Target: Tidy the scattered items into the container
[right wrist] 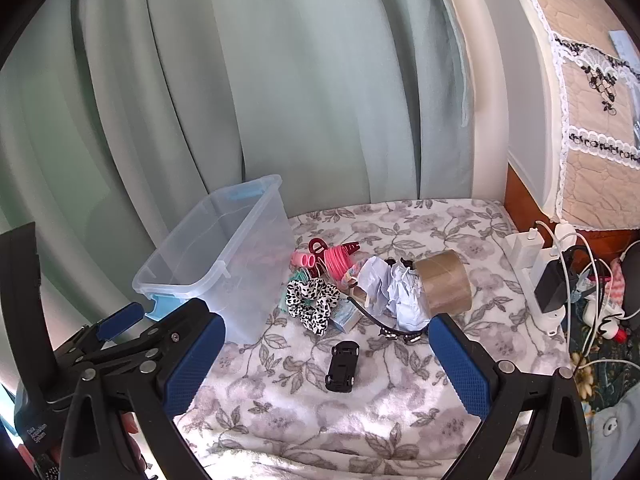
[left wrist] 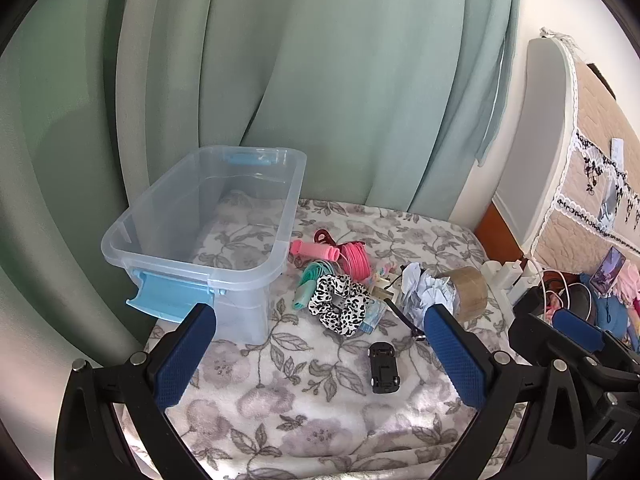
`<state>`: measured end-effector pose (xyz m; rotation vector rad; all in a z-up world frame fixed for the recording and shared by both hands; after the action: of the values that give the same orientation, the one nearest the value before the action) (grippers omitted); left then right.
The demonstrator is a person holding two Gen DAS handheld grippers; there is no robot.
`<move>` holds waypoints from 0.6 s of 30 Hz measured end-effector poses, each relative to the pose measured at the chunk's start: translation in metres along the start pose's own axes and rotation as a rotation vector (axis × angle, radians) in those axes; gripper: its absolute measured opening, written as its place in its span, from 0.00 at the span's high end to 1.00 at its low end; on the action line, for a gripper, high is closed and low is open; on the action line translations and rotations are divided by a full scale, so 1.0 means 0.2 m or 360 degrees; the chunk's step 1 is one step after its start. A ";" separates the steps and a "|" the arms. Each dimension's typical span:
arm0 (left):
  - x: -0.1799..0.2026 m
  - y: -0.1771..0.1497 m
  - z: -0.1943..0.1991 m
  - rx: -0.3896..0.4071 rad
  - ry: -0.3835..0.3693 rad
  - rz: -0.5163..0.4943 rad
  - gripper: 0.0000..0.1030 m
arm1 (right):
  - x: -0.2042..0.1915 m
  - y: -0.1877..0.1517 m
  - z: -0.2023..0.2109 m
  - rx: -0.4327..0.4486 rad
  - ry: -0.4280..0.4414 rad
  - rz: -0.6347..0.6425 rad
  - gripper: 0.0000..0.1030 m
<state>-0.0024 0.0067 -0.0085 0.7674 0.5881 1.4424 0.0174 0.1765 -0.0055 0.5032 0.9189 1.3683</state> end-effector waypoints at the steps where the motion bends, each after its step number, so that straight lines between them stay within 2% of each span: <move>1: 0.00 0.00 0.01 0.0005 0.0002 0.0004 0.00 | 0.00 0.00 0.00 0.0006 0.0002 -0.0001 0.00; 11: -0.01 0.01 0.05 0.0047 0.0057 0.0015 0.00 | -0.04 0.00 0.06 0.0124 -0.0051 0.0035 0.00; 18: -0.02 0.01 0.07 0.0066 0.0085 0.0022 0.00 | -0.07 0.01 0.08 0.0171 -0.0035 0.0055 0.00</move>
<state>0.0063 0.0018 0.0024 0.7687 0.6569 1.4709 0.0305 0.1670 0.0090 0.6175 0.9736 1.3468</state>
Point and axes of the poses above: each gripper's, at about its wrist camera, not at the fingertips, and z roughly against the way its jaws point, x to its right, y to its top, the point moved 4 cm from there along -z, roughly the way its jaws point
